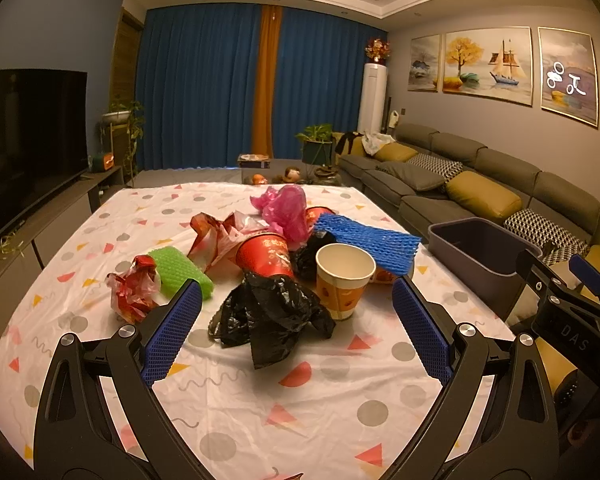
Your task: Collect trash
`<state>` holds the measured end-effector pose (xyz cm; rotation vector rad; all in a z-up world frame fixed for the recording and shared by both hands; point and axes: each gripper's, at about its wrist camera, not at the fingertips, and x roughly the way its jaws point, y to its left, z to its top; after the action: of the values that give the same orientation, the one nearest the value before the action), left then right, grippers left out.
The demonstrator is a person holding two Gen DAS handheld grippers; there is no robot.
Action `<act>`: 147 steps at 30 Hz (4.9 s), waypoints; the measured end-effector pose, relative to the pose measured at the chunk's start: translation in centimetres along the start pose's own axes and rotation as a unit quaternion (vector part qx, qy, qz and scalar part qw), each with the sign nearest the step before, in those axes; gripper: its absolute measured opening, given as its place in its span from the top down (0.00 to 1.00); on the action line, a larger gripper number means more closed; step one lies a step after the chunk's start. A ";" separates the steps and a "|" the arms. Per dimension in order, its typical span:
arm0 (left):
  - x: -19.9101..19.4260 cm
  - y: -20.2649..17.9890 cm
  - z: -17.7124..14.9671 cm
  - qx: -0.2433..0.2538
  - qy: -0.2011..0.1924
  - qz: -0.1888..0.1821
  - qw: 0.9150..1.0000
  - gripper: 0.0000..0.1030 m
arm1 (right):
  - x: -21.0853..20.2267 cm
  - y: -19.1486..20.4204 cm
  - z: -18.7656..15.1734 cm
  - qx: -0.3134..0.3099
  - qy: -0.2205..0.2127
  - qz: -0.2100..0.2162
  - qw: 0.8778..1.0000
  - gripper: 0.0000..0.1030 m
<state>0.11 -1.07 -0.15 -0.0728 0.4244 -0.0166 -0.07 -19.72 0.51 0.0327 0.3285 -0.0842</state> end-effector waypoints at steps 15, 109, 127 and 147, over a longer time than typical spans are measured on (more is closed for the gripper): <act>0.1 -0.1 0.1 -0.003 0.002 -0.006 1.000 0.08 | 0.0 0.0 0.1 -0.001 -0.004 -0.001 1.000 0.05; 10.2 5.4 -3.6 -0.061 0.109 -0.101 0.987 1.00 | 8.8 6.3 -2.4 -0.030 0.085 0.133 0.987 0.65; 4.0 8.4 1.2 -0.099 -0.011 -0.124 0.987 1.00 | 14.6 8.9 -1.4 -0.005 0.136 0.156 0.978 0.70; 3.5 6.8 -0.3 -0.057 -0.003 -0.126 0.990 1.00 | 13.6 7.8 -3.5 -0.011 0.165 0.180 0.970 0.95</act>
<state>3.18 5.60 -2.37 -0.2391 0.4087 -0.2411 12.34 -12.85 -7.08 0.0842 0.6506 0.2896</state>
